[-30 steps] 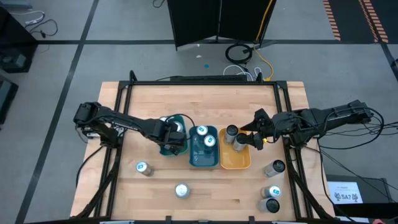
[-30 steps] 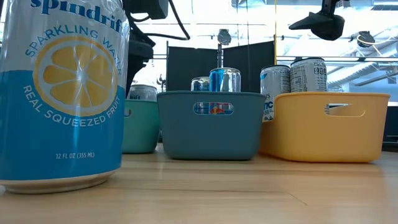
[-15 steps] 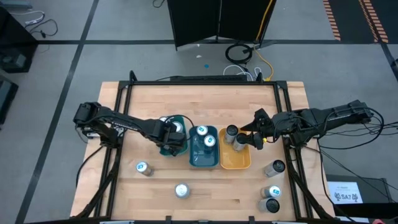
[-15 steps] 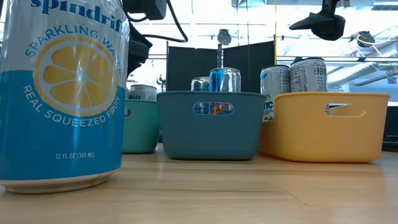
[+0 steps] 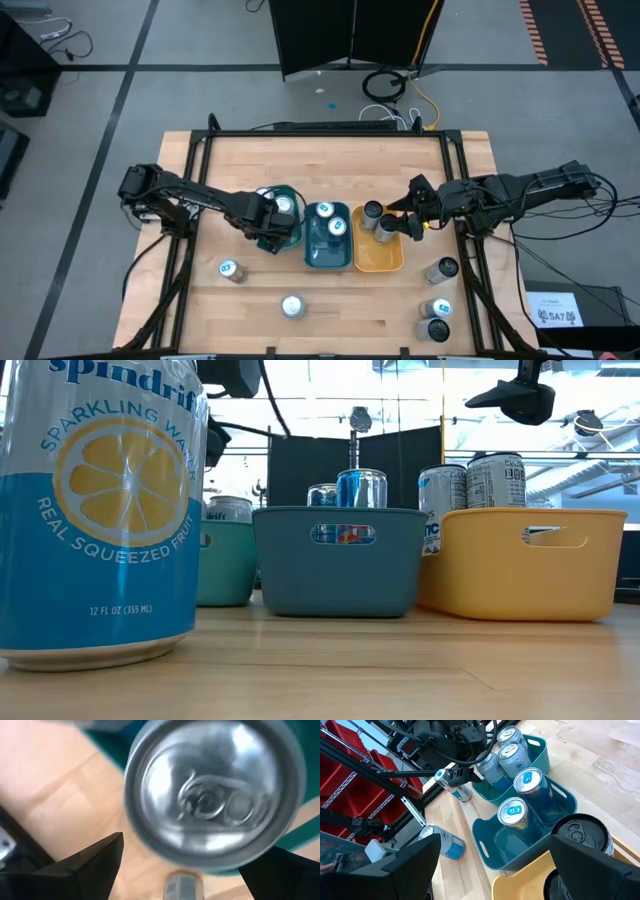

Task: Sort soda cans
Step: Put the blue-white soda can into the green bin, then put the white-blue soda can into the yellow bin

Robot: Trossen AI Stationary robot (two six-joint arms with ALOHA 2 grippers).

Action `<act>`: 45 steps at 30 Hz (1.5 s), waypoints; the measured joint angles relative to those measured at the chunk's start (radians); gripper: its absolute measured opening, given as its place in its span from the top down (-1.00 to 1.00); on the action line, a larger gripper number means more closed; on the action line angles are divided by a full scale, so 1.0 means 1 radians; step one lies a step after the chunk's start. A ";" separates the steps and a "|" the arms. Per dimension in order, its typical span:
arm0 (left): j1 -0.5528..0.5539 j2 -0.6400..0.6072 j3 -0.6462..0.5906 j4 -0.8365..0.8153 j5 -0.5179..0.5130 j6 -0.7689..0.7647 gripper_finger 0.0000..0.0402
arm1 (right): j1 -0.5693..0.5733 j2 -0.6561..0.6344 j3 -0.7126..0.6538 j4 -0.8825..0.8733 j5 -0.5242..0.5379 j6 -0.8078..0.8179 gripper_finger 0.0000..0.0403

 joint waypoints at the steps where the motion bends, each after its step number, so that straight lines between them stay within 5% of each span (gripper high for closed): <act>1: 0.000 -0.001 0.001 -0.010 0.010 -0.013 -0.83 | 0.000 0.000 0.000 0.000 0.000 -0.004 -0.81; 8: -0.070 -0.015 0.105 -0.120 -0.031 -0.069 -0.83 | 0.000 0.000 0.000 0.000 0.000 -0.017 -0.81; 19: -0.369 -0.242 0.285 -0.130 -0.444 -0.136 -0.83 | 0.000 0.000 0.000 -0.008 0.006 -0.029 -0.81; 27: -0.454 -0.319 0.285 -0.122 -0.449 0.265 -0.83 | 0.000 0.000 0.000 -0.008 0.038 -0.172 -0.81; 35: -0.459 -0.317 0.216 0.225 -0.592 0.539 -0.83 | 0.003 0.000 0.000 0.107 0.145 -0.110 -0.81; 40: -0.437 -0.335 0.049 0.530 -0.595 0.647 -0.83 | 0.060 0.030 0.072 0.168 0.232 -0.227 -0.81; 45: -0.373 -0.376 -0.156 0.845 -0.547 0.678 -0.83 | 0.131 0.150 0.265 0.002 0.330 -0.326 -0.81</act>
